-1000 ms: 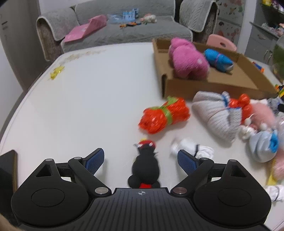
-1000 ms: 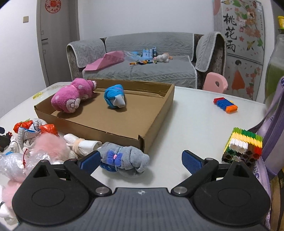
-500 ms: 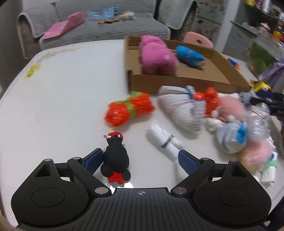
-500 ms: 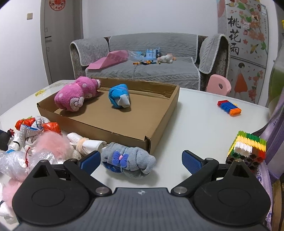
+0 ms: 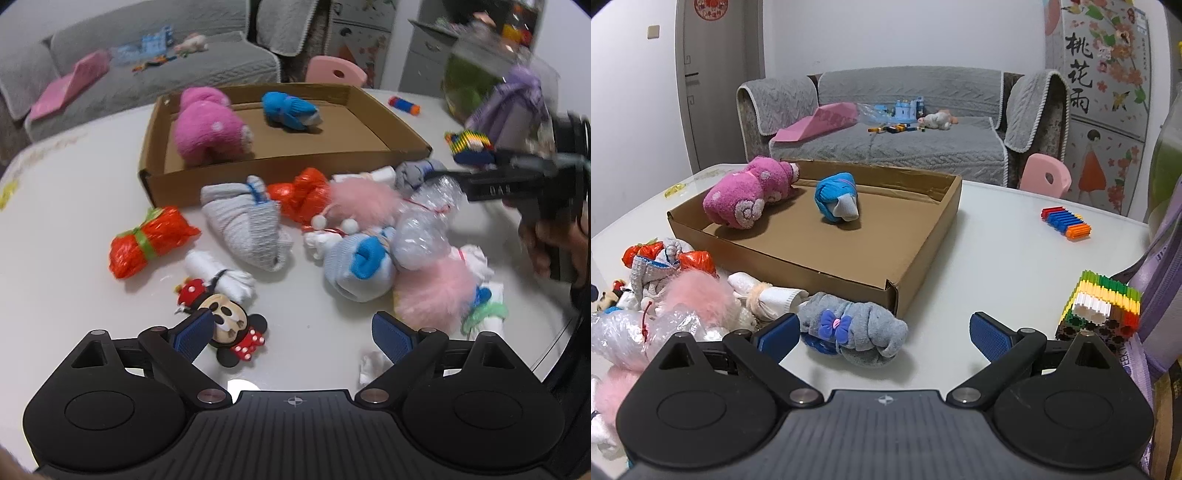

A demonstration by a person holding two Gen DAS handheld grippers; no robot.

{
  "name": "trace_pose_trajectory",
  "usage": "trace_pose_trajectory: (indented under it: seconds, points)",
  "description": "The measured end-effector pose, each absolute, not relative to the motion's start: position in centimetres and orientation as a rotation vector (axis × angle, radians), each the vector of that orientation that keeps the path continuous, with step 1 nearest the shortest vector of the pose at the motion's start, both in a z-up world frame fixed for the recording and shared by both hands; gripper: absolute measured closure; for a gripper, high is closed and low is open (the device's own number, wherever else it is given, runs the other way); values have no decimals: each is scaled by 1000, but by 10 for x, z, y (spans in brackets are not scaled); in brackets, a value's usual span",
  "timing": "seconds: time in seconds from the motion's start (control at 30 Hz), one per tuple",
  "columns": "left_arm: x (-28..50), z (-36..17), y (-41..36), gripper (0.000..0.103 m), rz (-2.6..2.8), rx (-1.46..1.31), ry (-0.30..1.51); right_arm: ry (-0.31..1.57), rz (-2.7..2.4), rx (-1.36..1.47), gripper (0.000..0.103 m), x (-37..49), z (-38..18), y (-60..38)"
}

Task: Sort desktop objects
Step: 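Move the left gripper back toward the Minnie Mouse figure, then grasp the Minnie figure with the left gripper while the right grasps the grey sock bundle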

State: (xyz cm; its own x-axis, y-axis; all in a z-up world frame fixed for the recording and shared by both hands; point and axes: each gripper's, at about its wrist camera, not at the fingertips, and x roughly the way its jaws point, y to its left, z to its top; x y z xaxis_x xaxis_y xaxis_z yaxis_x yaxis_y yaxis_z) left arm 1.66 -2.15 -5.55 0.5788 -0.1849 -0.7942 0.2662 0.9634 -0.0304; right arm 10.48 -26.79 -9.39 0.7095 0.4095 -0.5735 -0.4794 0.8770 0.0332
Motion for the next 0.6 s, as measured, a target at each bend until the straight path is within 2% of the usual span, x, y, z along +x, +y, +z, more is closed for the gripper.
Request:
trace_pose_trajectory:
  seconds: [0.3,0.5,0.6]
  points:
    - [26,-62,7,8,-97,102,903,597,506,-149,5,106,-100,-269]
    - [38,-83,24,6,-95,114,958,606,522,-162,5,107,-105,-266]
    - [43,-83,26,9,-96,78,958,605,525,-160,5,108,-105,-265]
